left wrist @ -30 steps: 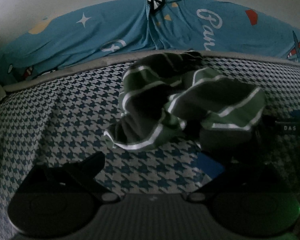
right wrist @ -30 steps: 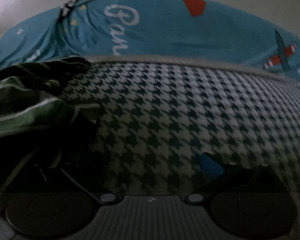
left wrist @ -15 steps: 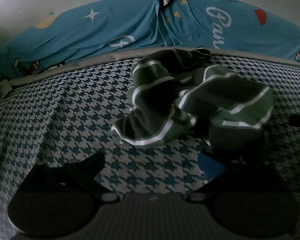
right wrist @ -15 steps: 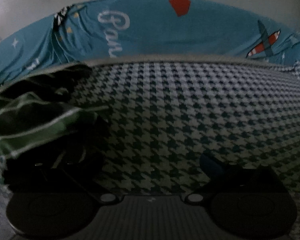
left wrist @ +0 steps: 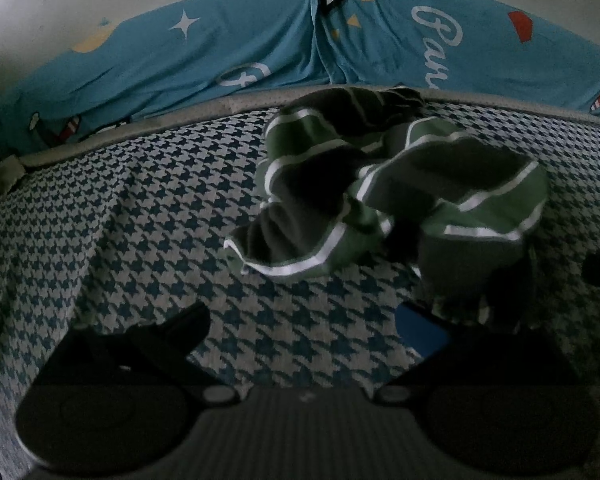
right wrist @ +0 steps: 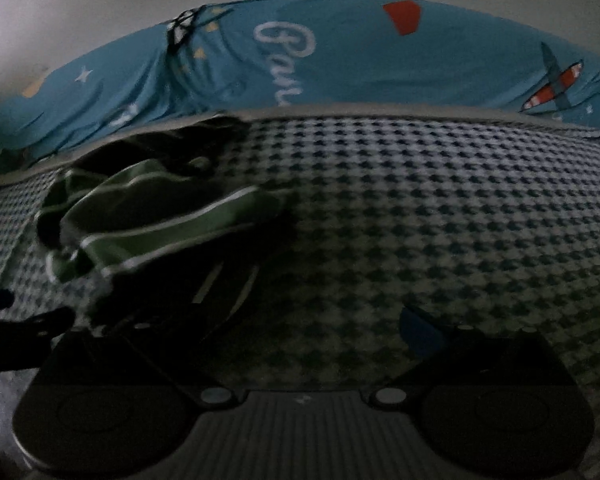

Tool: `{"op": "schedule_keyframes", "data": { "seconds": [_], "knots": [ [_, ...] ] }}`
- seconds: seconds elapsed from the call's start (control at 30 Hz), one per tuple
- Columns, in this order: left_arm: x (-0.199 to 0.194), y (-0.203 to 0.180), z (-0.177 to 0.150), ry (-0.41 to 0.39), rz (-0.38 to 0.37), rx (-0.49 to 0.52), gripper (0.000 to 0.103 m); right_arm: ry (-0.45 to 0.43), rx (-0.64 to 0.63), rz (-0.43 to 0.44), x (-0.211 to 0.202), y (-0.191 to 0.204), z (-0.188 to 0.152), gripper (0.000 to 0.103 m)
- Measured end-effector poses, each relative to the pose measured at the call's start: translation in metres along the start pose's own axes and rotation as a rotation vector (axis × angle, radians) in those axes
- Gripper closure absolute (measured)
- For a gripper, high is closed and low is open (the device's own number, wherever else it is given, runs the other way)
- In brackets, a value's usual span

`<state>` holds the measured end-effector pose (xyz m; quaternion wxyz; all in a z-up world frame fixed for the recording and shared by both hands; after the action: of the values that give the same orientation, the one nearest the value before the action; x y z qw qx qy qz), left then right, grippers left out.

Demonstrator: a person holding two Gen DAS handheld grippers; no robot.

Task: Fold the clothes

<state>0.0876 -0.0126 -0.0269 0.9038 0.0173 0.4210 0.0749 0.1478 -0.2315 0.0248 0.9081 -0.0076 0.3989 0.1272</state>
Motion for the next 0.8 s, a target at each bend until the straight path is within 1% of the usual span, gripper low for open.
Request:
{"op": "schedule_keyframes", "data": {
  "seconds": [0.2,0.4,0.63,0.8],
  "knots": [
    [-0.003,-0.001,0.0,0.008,0.004,-0.008,0.0,0.026,-0.041,0.045,-0.005,0.023,-0.014,0.0],
    [-0.006,0.0,-0.003,0.012,0.012,-0.011,0.0,0.028,-0.077,0.062,-0.01,0.04,-0.024,0.0],
    [-0.01,0.0,-0.003,0.012,0.018,-0.031,0.0,0.026,-0.053,0.072,-0.01,0.045,-0.028,0.0],
    [-0.01,0.002,-0.002,0.019,0.022,-0.044,0.0,0.03,-0.008,0.076,-0.01,0.045,-0.031,0.0]
  ]
}}
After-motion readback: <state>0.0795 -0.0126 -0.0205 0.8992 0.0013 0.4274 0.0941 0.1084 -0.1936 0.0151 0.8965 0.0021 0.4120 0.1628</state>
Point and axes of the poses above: each gripper's, at about its wrist camera, not at the fingertips, and x roughly the way its jaws point, y to its left, z to its top, the point moved 4 cm from there along x, roughly the way its jaws point, and after that the axes turned 3 degrees about -y, right-handed, at the moved point
